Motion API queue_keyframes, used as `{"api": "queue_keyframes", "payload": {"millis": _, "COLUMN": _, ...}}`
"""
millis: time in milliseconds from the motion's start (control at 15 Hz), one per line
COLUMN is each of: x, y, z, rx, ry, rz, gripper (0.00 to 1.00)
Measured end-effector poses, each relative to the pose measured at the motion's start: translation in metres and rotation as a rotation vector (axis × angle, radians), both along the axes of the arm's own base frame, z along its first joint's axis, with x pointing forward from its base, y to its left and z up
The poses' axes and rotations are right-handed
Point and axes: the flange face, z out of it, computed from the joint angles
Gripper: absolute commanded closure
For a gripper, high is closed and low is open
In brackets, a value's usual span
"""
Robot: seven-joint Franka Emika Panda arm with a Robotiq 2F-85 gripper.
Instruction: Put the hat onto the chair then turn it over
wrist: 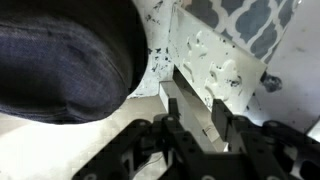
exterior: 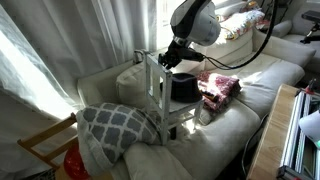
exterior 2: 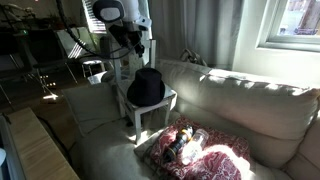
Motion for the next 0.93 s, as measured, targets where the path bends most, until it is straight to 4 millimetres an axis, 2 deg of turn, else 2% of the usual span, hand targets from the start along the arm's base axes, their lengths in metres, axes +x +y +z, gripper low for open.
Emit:
{"api": "queue_keyframes", "payload": {"millis": 267, "x": 0.007, "y": -0.005, "z": 0.007, "rx": 0.045, "ry": -0.021, "rz": -0.029, "gripper": 0.01}}
{"api": "queue_keyframes", "payload": {"millis": 533, "x": 0.017, "y": -0.03, "z": 0.016, "rx": -0.037, "ry": -0.079, "rz": 0.047, "gripper": 0.0}}
{"api": "queue_keyframes", "payload": {"millis": 933, "x": 0.022, "y": -0.111, "z": 0.014, "rx": -0.18, "ry": -0.07, "rz": 0.056, "gripper": 0.0}}
